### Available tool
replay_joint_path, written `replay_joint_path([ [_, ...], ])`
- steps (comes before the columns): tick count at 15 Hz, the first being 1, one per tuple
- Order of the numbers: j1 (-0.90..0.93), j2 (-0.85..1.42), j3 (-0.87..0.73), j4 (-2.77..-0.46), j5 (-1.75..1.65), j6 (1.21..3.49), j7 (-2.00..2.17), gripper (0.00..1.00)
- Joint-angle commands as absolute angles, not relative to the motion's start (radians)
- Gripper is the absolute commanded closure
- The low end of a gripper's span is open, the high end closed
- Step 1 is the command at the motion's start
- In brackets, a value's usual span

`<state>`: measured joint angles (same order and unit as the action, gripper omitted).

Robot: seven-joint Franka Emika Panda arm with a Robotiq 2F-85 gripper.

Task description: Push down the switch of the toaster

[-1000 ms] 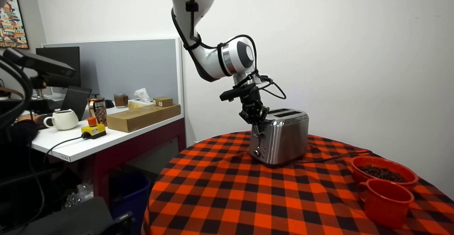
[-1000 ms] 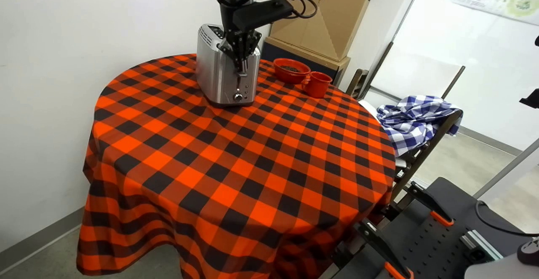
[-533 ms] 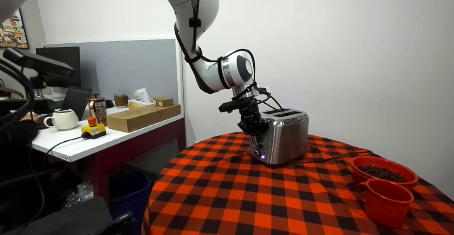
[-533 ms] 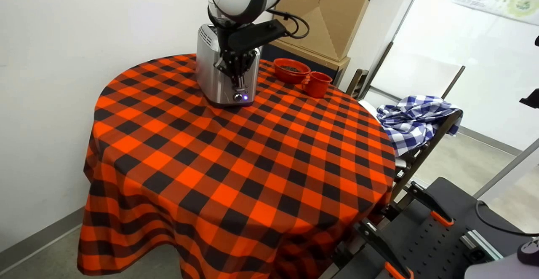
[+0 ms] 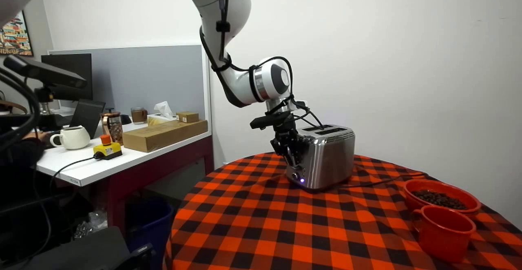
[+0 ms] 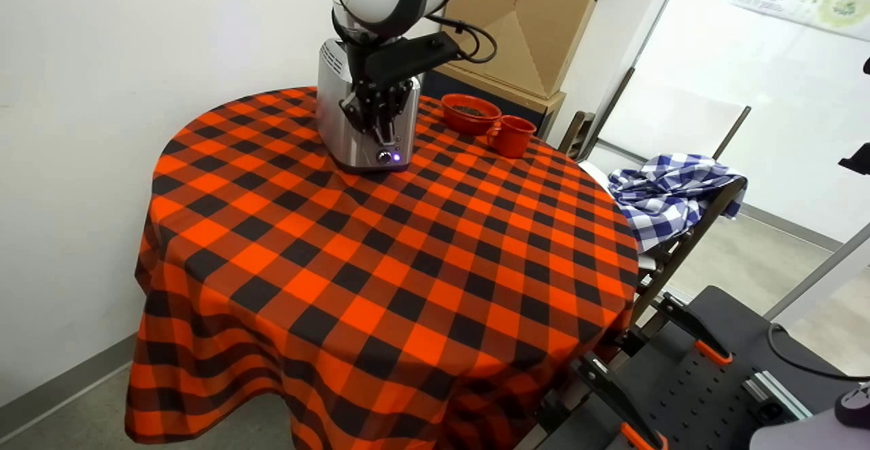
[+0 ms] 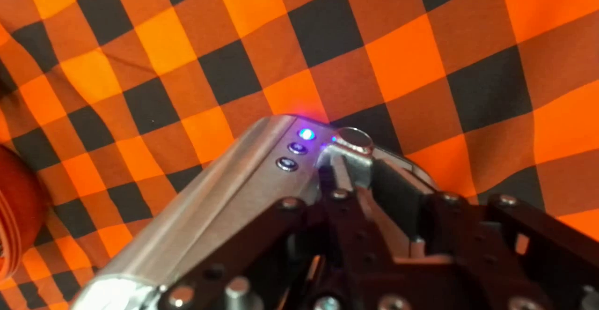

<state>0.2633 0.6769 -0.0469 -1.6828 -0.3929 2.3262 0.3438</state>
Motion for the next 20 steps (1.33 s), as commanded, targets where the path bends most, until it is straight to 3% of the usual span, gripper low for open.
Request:
replay_joint_path([
  [1,0.246,0.658,-0.026,-1.694,-0.346,2.334,0.282,0.45],
  [7,0.220,0.512,0.025,-1.798,-0.243,2.271,0.200,0.02],
  [20,0.174,-0.119,0.090,-2.364,-0.251,1.907,0.170,0.00],
])
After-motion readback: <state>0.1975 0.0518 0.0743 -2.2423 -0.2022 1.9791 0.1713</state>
